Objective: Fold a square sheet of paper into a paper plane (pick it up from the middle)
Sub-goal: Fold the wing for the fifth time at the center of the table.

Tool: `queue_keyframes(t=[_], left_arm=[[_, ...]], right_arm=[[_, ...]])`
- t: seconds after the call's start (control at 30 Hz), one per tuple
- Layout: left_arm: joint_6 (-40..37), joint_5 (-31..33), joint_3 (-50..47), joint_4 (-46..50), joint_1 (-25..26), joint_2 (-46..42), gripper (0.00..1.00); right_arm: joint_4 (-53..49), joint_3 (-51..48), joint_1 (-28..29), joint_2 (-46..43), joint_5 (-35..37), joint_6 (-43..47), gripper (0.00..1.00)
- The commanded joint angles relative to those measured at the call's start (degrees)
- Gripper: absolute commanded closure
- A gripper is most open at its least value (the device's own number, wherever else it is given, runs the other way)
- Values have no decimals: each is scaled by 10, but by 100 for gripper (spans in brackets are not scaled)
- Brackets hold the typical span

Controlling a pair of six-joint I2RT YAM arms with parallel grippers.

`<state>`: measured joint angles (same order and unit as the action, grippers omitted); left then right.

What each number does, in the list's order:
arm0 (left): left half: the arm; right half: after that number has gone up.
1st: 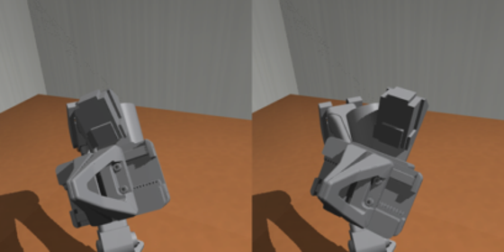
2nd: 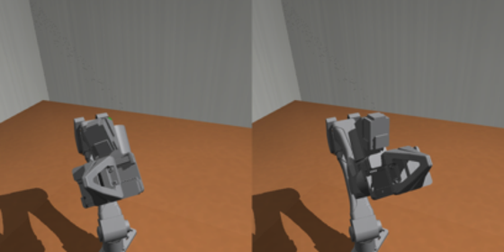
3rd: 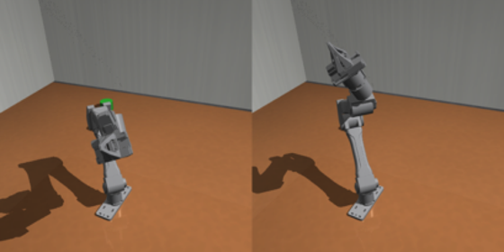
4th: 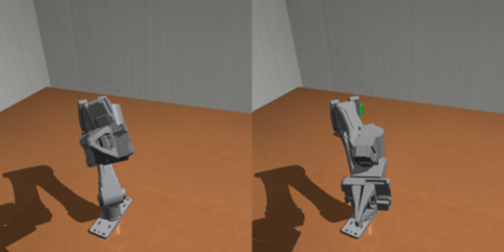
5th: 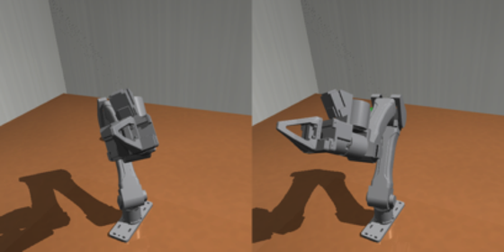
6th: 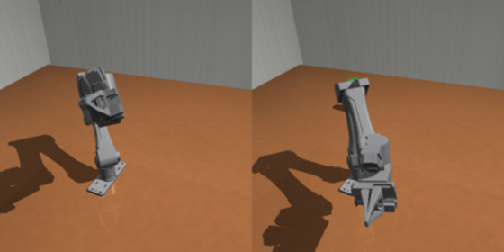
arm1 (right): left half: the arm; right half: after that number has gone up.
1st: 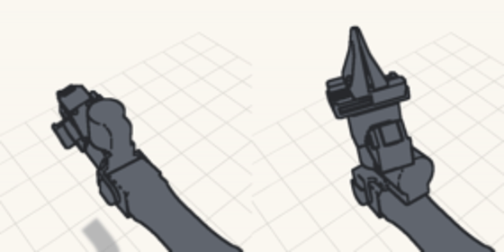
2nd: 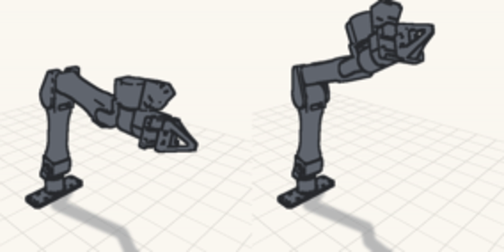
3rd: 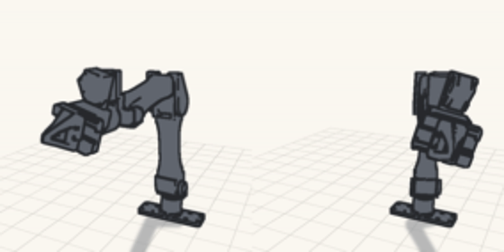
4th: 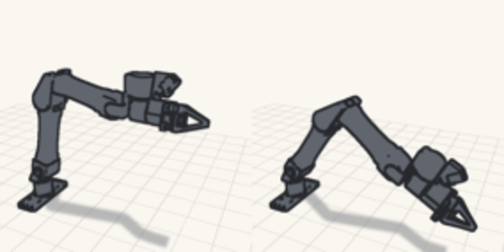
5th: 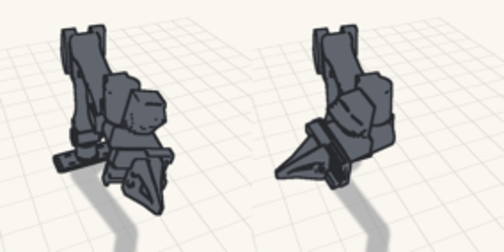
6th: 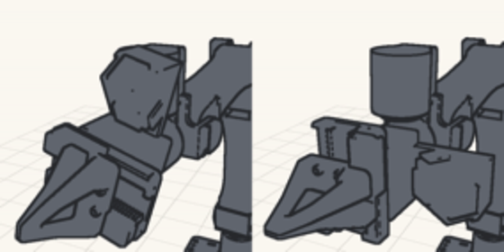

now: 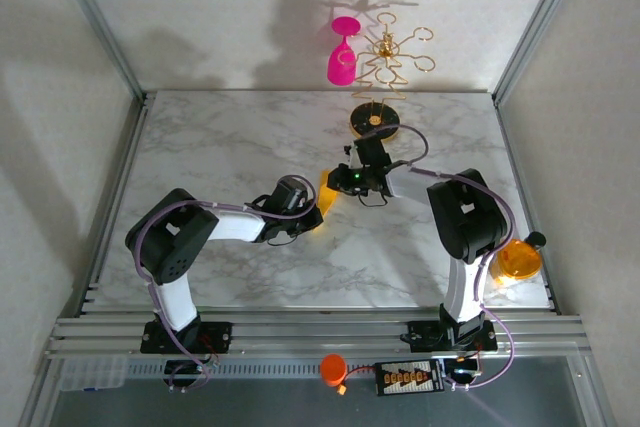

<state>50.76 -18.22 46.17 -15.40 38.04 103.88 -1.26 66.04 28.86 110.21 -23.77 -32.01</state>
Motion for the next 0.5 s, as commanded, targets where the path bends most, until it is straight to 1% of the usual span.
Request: queue_keyframes(t=[0.0,0.3,0.47], left_arm=[[-21,-4,-3,72,-1,3,100],[-27,-10,-3,80,-2,2,100],[-30,-12,-1,85,-2,2,100]], right_arm=[[-49,21,1,4,-17,102,81],[-67,58,-8,45,-29,146,80],[-72,75,-11,65,-33,154,80]])
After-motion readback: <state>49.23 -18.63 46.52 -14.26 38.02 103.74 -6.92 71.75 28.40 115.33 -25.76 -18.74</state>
